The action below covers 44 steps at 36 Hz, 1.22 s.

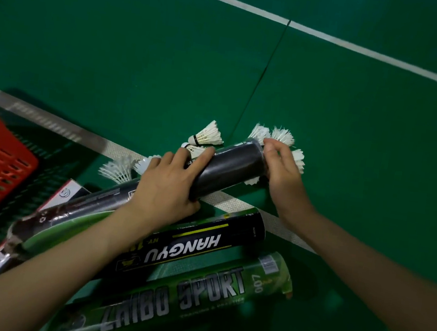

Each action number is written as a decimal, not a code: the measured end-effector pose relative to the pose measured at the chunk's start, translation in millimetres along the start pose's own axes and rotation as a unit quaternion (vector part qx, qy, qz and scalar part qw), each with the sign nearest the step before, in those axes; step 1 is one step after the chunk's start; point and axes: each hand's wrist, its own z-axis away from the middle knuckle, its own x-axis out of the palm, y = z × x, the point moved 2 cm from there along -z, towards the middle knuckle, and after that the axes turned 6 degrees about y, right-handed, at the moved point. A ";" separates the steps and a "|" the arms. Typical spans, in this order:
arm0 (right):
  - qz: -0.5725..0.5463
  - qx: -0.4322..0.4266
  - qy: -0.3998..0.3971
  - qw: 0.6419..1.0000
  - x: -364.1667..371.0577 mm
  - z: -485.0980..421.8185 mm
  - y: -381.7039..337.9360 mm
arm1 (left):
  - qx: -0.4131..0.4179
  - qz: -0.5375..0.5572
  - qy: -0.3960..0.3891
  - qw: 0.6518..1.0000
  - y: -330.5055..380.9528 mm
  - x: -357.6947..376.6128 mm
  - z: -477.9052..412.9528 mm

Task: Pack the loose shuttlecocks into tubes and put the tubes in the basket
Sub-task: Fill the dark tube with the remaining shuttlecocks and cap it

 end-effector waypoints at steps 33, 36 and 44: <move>0.460 -0.116 0.030 0.880 -53.9 -38.7 56.4 | -0.023 -0.018 -0.059 0.998 -12.7 28.4 -2.5; 0.367 -0.123 0.078 0.919 -48.0 -39.4 40.8 | -0.028 -0.011 -0.058 0.998 -13.1 25.9 -2.0; 0.101 0.000 0.068 0.993 -21.5 -35.2 10.6 | -0.030 0.008 -0.036 0.999 -8.6 16.0 -2.7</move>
